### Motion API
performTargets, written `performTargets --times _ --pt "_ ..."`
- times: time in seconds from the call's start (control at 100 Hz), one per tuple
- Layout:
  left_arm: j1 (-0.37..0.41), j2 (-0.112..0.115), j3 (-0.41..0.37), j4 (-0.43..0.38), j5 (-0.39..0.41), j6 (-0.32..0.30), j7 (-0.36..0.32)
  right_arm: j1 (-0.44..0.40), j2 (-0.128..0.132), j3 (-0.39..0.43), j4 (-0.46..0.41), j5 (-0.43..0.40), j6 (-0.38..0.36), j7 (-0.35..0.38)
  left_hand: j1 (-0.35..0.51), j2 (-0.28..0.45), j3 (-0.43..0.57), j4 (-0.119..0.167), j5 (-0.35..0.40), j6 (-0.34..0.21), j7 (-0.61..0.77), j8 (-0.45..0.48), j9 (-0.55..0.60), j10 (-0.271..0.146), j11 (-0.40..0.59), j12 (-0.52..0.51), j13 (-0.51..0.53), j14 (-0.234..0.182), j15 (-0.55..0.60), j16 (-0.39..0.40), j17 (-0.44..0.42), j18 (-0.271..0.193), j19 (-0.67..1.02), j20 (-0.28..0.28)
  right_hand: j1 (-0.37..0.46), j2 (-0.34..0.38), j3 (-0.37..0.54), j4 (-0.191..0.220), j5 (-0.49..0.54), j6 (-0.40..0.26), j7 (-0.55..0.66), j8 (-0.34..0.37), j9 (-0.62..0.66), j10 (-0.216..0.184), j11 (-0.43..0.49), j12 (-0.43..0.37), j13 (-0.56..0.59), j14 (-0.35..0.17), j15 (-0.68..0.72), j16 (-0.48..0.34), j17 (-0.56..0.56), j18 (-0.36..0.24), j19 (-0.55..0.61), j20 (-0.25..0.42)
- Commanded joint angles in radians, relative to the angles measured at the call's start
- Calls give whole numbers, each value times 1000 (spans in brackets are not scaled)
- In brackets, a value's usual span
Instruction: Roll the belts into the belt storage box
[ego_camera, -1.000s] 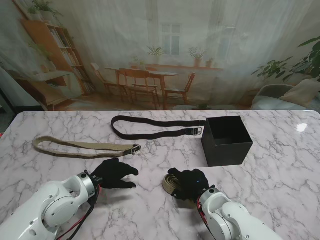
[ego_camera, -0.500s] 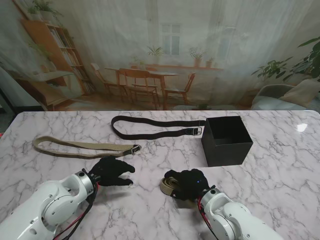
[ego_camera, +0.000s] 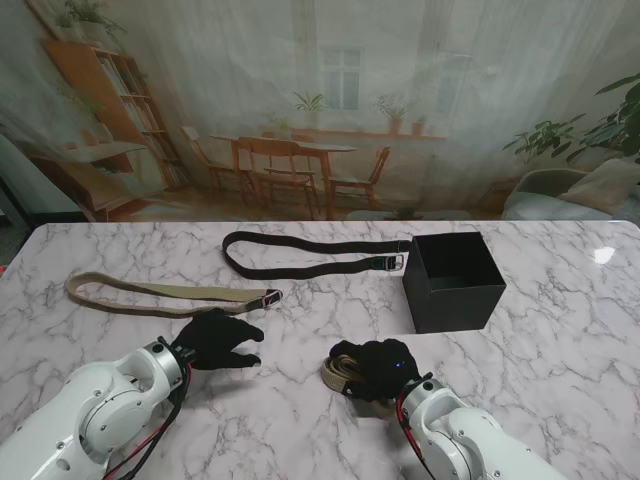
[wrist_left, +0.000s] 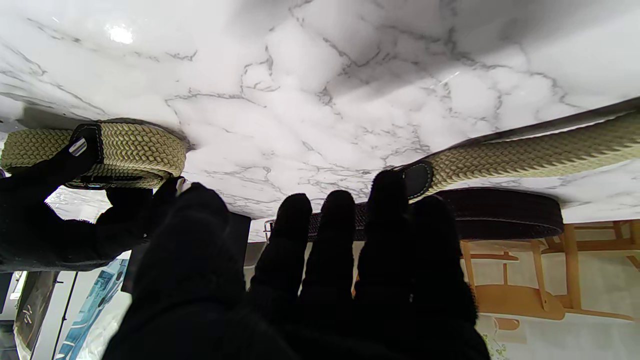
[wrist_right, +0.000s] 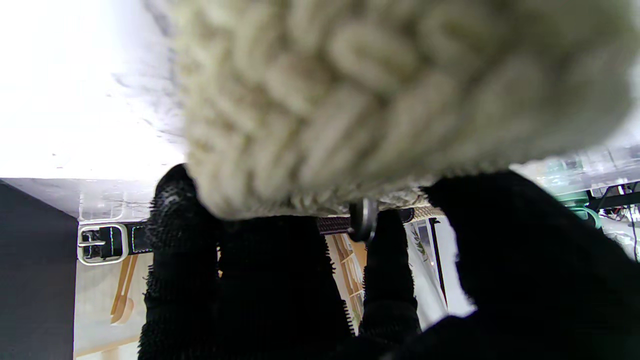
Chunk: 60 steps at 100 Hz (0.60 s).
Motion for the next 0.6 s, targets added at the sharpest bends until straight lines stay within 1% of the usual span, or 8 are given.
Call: performTargets --times 0.0,0.09,0.23,0.27,0.29,0.35,0.41,0.59 --pt "4 -2 1 -3 2 6 -17 -7 -5 -3 19 5 -13 5 -2 39 -16 -4 12 -8 6 2 23 4 3 18 -1 26 -16 10 -12 13 1 10 238 48 152 77 32 -66 61 37 74 -232 88 38 35 -63 83 27 -13 -6 -4 -14" --pt "4 -1 2 -3 1 6 -19 -8 -6 -1 18 27 -37 14 -4 42 -17 -5 12 -7 5 1 21 5 2 18 -3 28 -17 10 -15 14 0 10 224 88 82 91 18 -15 50 33 66 -226 72 5 19 -56 44 14 -37 -10 -13 -14" --pt "0 -1 6 -2 0 4 -24 -6 -7 -15 24 59 -50 38 -6 45 -17 -5 13 -9 5 1 22 5 2 18 -3 27 -17 10 -15 14 0 10 107 141 38 118 -7 58 22 16 25 -209 62 -36 -21 -37 -4 -4 -84 -7 -30 -11" --pt "0 0 7 -2 -1 4 -26 -4 -7 -20 28 67 -51 44 -8 46 -17 -5 13 -9 5 1 22 4 2 18 -3 25 -17 10 -15 14 0 10 26 180 34 151 -9 69 12 8 -6 -201 62 -60 -48 -28 -29 -16 -117 -1 -42 -5" --pt "0 0 7 -2 -1 5 -27 -4 -7 -22 28 72 -52 50 -7 46 -16 -5 13 -9 5 1 23 4 2 18 -2 26 -17 10 -15 14 0 10 17 187 33 155 -10 67 10 7 -13 -199 61 -64 -53 -26 -33 -18 -123 0 -44 -4" --pt "-1 0 8 -2 -1 5 -28 -3 -7 -25 27 80 -51 59 -6 48 -16 -5 13 -9 5 1 23 4 2 19 -2 28 -17 10 -14 14 0 10 -52 240 15 218 -27 76 -3 -2 -51 -191 60 -96 -96 -18 -52 -28 -167 1 -55 9" --pt "-1 0 8 -2 0 6 -29 -4 -8 -25 25 87 -51 66 -6 49 -16 -5 14 -9 5 1 24 4 2 19 -2 26 -17 11 -14 14 0 11 -97 270 -13 240 -39 88 -9 -7 -92 -184 58 -115 -145 -13 -65 -38 -211 3 -66 16" --pt "-1 0 7 -2 4 8 -27 -14 -7 -19 7 97 -41 91 -3 52 -17 -4 13 -9 5 0 24 5 2 19 -1 27 -16 11 -15 15 0 11 -177 324 -121 241 -79 139 -38 -28 -187 -155 22 -157 -265 3 -96 -79 -300 26 -100 23"
